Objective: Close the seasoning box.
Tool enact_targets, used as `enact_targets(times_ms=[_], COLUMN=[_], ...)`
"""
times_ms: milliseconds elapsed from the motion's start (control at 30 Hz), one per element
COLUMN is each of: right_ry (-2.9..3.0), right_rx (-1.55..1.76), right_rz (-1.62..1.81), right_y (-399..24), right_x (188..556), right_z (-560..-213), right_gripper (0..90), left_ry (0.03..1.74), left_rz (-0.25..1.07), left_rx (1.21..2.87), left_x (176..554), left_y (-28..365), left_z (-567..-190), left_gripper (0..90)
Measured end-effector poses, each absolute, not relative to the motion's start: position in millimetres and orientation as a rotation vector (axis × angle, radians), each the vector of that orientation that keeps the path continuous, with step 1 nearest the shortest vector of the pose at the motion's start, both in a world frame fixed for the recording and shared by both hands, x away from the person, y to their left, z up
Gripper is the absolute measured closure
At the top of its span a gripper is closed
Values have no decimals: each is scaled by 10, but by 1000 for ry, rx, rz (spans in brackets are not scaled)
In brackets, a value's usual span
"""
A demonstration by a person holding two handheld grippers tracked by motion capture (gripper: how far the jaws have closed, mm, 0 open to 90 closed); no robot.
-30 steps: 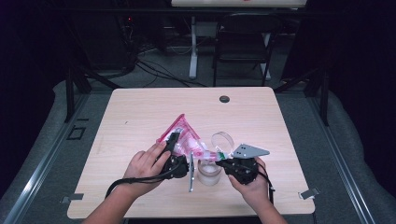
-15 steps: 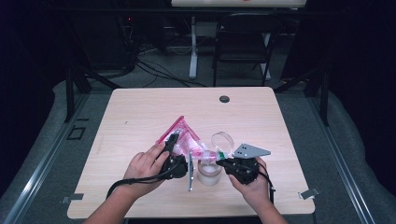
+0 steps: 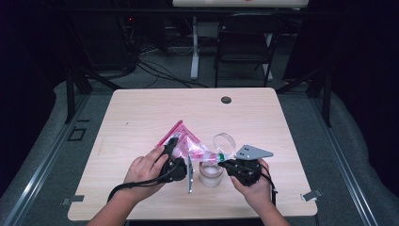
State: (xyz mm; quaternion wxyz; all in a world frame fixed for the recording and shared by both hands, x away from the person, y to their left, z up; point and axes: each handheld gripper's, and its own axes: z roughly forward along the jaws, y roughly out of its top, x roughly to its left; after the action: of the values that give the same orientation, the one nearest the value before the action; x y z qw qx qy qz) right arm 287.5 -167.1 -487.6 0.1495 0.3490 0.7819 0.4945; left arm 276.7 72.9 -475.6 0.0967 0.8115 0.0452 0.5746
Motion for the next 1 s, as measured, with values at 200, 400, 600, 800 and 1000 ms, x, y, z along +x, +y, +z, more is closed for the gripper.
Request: enact_targets(times_ms=[200, 400, 600, 800, 1000], right_ry=[2245, 2241, 2236, 2239, 2241], right_rx=[998, 996, 994, 983, 968], right_rz=[1427, 1432, 1442, 1445, 1454], right_y=[-1658, -1656, -1649, -1632, -1616], right_x=[2866, 2859, 2852, 2839, 2827], right_z=[-4864, -4855, -4844, -4832, -4814], right_gripper=[900, 900, 900, 900, 900], left_ry=[156, 190, 208, 227, 266], left_rz=[1678, 1648, 1628, 1606, 1567], left_rx=[2409, 2413, 2422, 2424, 2424], left_x=[2771, 2759, 2744, 2740, 2732], left_y=[751, 761, 776, 810, 830], left_z=[-4788, -4840, -4873, -4875, -4902], left_gripper=[694, 695, 698, 702, 708])
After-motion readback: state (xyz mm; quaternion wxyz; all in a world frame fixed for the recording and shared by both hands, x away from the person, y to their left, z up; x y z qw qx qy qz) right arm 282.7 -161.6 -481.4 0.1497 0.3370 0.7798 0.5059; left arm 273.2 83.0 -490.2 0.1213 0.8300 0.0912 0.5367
